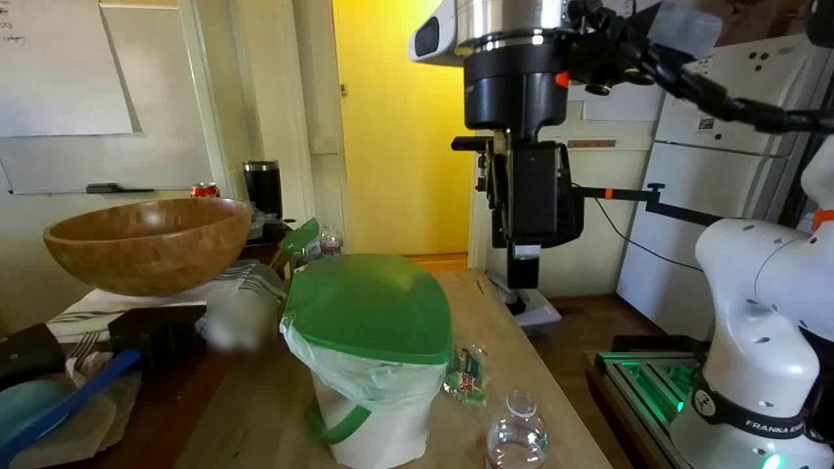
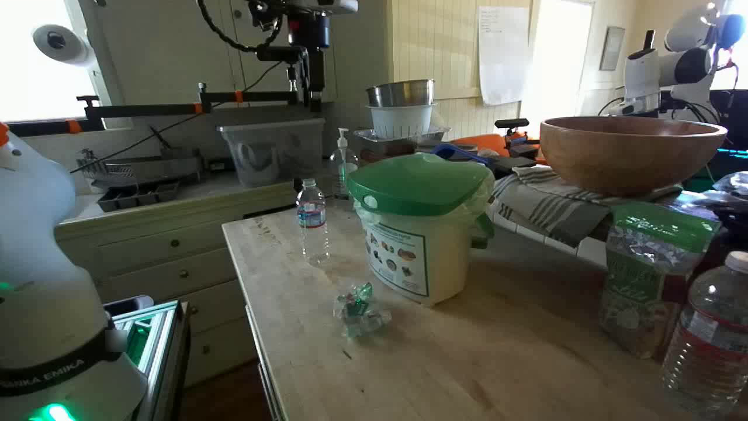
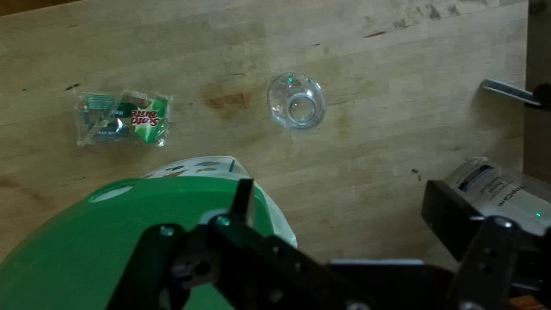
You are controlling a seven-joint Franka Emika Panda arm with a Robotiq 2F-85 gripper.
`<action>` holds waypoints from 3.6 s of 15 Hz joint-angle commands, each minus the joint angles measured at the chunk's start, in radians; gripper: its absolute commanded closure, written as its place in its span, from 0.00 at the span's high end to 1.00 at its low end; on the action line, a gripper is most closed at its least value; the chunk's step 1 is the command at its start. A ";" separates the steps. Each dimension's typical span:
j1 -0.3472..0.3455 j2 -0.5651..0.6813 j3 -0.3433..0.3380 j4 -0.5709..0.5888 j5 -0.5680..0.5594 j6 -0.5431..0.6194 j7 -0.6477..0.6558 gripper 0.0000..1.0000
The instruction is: Open the bin and remove a bottle from the bin
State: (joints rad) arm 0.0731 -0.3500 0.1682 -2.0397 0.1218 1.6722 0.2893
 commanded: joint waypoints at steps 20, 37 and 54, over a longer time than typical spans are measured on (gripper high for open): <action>-0.079 -0.202 -0.134 -0.271 0.034 0.288 -0.038 1.00; -0.095 -0.255 -0.369 -0.564 0.365 0.739 -0.181 1.00; -0.115 -0.196 -0.427 -0.652 0.506 0.908 -0.219 1.00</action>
State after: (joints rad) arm -0.0522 -0.5514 -0.2468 -2.6558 0.5618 2.5129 0.1082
